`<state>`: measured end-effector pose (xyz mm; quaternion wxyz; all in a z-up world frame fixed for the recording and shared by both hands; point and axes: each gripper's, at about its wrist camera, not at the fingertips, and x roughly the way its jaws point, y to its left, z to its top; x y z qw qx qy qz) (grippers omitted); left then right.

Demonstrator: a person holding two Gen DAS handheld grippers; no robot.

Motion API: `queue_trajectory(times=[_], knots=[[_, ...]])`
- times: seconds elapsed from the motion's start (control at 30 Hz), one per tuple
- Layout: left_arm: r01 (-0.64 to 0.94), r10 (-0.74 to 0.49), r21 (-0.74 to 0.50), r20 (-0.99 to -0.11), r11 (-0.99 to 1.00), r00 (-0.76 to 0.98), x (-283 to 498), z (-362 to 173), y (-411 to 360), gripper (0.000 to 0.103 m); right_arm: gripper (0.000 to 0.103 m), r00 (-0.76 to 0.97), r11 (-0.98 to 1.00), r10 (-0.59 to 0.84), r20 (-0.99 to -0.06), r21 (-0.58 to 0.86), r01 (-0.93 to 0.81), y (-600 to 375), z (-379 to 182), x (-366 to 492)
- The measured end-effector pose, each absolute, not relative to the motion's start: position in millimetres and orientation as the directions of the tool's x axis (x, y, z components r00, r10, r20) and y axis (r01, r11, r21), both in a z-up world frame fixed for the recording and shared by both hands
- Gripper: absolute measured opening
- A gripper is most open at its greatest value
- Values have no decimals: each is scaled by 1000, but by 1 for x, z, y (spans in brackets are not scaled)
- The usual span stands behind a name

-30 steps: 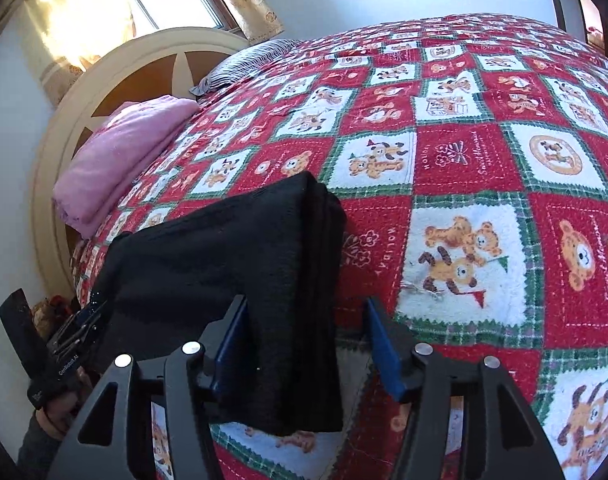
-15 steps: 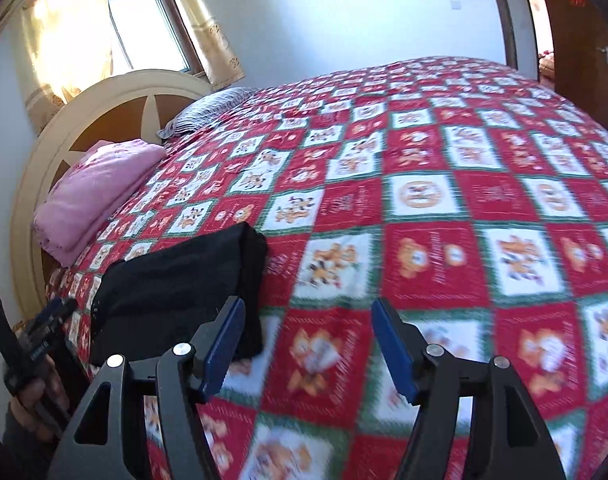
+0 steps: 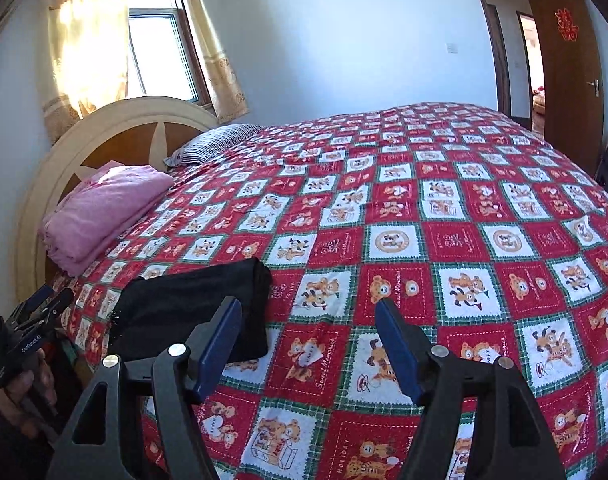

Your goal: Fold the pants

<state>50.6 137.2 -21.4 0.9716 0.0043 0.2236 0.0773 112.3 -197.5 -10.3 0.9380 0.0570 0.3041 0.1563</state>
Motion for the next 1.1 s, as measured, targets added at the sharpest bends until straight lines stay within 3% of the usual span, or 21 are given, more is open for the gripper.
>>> queue_trajectory(times=[1.1], knots=[[-121,130,47,-417,991,900,42,-7,123,103,73,807,952,303,-506,124,-279,-182,8,90]])
